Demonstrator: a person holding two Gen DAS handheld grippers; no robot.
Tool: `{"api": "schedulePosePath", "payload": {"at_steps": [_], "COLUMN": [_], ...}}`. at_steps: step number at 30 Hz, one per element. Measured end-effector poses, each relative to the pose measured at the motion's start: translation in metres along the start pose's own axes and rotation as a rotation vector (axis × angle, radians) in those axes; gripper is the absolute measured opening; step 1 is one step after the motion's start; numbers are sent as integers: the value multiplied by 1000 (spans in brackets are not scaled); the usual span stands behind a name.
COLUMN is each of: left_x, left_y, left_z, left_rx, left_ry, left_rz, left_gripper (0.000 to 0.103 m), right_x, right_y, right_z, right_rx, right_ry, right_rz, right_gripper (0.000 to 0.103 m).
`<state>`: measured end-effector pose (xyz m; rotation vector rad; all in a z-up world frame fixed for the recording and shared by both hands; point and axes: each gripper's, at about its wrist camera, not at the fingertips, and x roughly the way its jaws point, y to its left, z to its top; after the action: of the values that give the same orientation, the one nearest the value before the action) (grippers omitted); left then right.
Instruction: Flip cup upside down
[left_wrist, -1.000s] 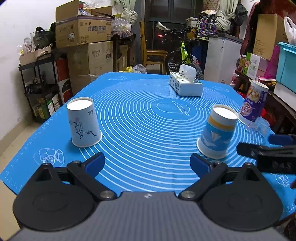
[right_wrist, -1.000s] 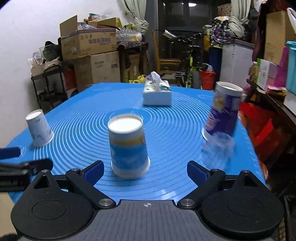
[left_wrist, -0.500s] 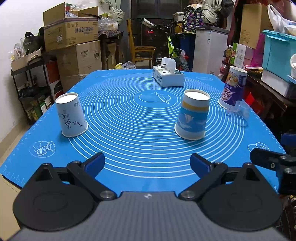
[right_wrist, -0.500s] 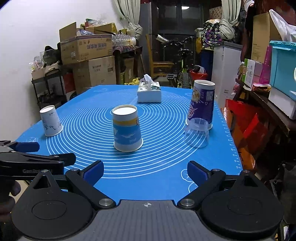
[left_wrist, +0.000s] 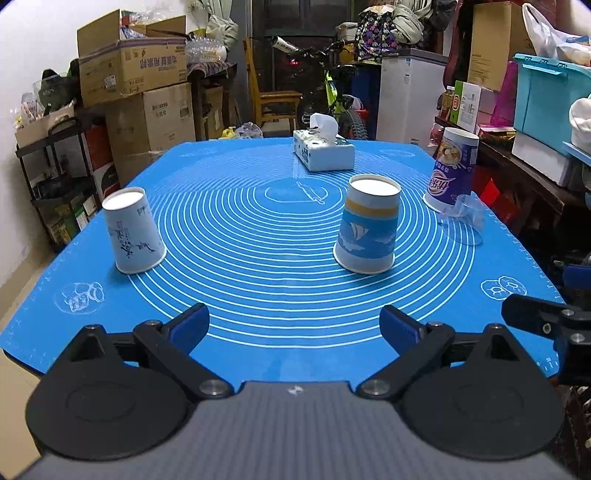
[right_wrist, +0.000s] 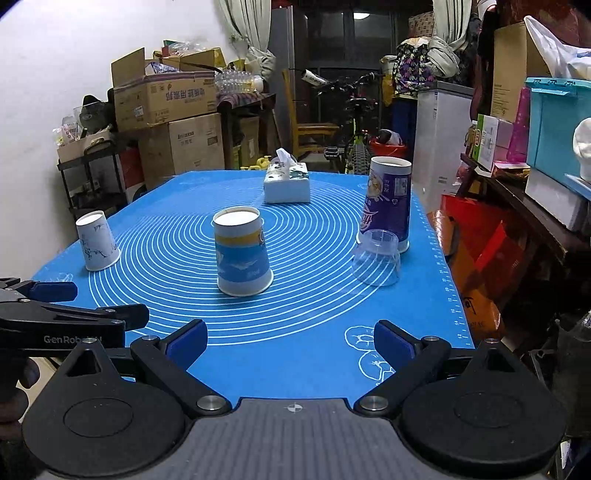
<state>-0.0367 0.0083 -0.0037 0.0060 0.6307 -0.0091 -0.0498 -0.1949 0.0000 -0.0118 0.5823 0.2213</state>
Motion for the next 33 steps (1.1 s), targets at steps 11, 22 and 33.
{"api": "schedulePosePath", "payload": {"at_steps": [11,22,33], "left_x": [-1,1,2], "left_y": [-3,-4,-2], "left_z": [-1,-2,-2], "left_rx": [8,8,9], "left_ry": [1,7,9], "left_rz": [-5,-10,-9], "left_gripper": [98,98,98], "right_x": [2,3,8], "right_y": [0,1,0], "right_z": [-1,0,0], "right_rx": [-8,-8,-4], "right_ry": [12,15,30], "right_rz": [-3,-8,0], "right_gripper": [97,97,97]}}
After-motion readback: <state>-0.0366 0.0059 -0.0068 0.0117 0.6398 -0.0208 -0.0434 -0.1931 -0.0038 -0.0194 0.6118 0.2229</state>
